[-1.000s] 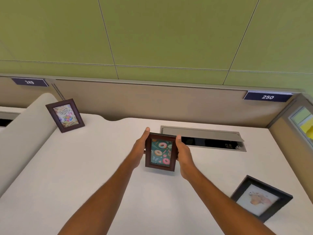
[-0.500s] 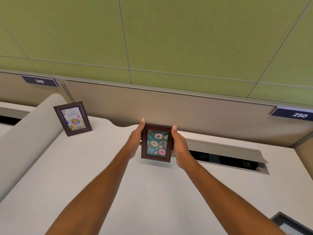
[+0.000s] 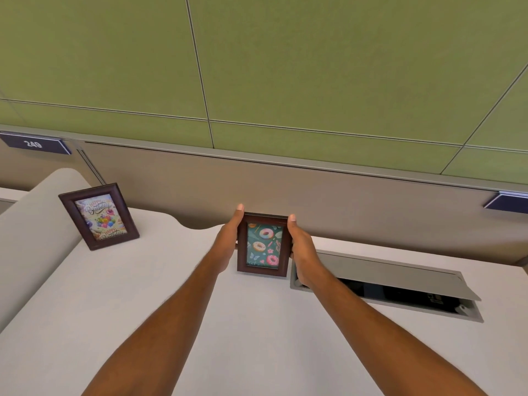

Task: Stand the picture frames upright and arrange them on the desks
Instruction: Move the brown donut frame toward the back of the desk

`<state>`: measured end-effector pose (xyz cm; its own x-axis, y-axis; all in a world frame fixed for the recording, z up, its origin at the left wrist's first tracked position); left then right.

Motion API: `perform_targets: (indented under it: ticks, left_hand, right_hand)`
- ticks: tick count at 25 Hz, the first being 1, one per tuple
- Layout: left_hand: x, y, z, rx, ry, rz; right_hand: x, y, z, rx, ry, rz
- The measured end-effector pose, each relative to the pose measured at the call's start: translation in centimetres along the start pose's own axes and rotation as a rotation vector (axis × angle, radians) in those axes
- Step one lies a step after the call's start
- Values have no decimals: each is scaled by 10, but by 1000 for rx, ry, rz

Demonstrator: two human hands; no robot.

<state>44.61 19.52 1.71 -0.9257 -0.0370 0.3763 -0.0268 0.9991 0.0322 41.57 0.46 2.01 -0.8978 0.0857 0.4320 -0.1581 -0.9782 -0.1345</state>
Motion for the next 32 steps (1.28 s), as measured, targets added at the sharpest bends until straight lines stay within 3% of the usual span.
perform_targets:
  ticks: [12, 23, 27, 32]
  left_hand:
    - [-33, -5, 6, -41, 46, 3]
    - [-11, 3, 6, -17, 22, 24]
    - [17, 8, 14, 67, 25, -151]
    - [73, 5, 32, 63, -7, -556]
  right_hand:
    - [-34, 1, -3, -10, -15, -19]
    - [-11, 6, -2, 87, 40, -16]
    - [17, 15, 1, 115, 79, -31]
    - [59, 34, -8, 140, 27, -80]
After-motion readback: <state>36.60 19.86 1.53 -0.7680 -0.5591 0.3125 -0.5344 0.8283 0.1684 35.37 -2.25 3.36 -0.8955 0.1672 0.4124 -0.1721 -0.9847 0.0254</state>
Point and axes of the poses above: each hand's wrist, its own x-axis away from the middle knuckle, its own y-axis out of the back of the hand, z = x × y, the point moved 3 cm from there along -x, towards the middle knuckle, and after that the axes turned 1 degree about -y, right-handed, at the moved point
